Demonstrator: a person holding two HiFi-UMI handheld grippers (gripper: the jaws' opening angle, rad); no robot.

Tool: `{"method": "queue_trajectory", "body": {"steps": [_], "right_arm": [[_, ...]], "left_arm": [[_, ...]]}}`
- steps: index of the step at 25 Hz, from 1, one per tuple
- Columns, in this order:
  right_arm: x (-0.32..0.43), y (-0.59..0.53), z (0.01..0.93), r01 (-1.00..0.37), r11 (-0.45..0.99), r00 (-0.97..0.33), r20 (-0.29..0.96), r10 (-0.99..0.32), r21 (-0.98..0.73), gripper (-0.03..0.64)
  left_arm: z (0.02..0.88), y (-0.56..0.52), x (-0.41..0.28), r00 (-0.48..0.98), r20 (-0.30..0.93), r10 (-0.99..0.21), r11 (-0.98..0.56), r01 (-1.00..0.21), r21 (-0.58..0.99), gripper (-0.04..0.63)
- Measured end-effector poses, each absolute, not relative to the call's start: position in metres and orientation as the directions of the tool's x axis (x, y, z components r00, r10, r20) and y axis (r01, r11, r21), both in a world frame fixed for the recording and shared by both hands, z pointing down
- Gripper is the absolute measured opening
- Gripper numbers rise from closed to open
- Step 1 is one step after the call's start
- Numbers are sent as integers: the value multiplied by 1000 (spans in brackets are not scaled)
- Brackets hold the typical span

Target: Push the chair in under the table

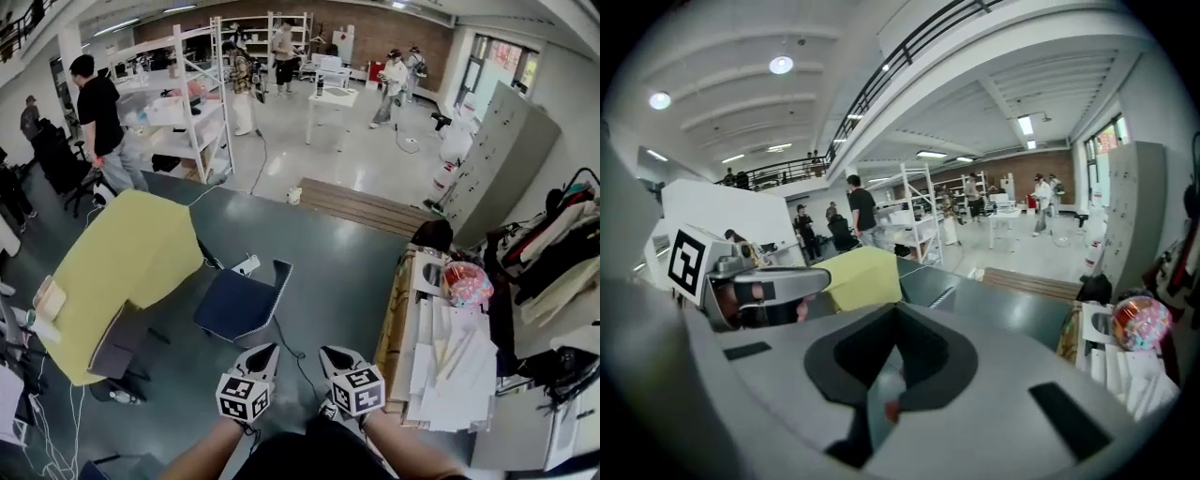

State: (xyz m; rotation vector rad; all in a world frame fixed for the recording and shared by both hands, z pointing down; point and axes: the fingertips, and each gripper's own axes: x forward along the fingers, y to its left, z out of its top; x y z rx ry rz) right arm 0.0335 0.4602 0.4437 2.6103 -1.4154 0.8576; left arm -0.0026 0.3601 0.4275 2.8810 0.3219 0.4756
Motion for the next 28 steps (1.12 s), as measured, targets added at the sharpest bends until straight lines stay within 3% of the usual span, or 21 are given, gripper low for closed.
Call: {"method": "queue_trajectory", "body": {"steps": [4, 10, 28], "right_arm": [[67, 517, 449, -688, -688, 532, 485, -694, -230, 14], [119, 573, 449, -615, -750, 601, 470, -646, -244, 14], [250, 651, 435, -627, -755, 657, 390, -645, -192, 14]], "left_arm": [[420, 408, 42, 893, 260, 368, -923, 315, 221, 9], [417, 453, 94, 872, 244, 424, -902, 381, 203, 9], [432, 504, 208, 887, 261, 380, -922, 339, 190, 9]]}}
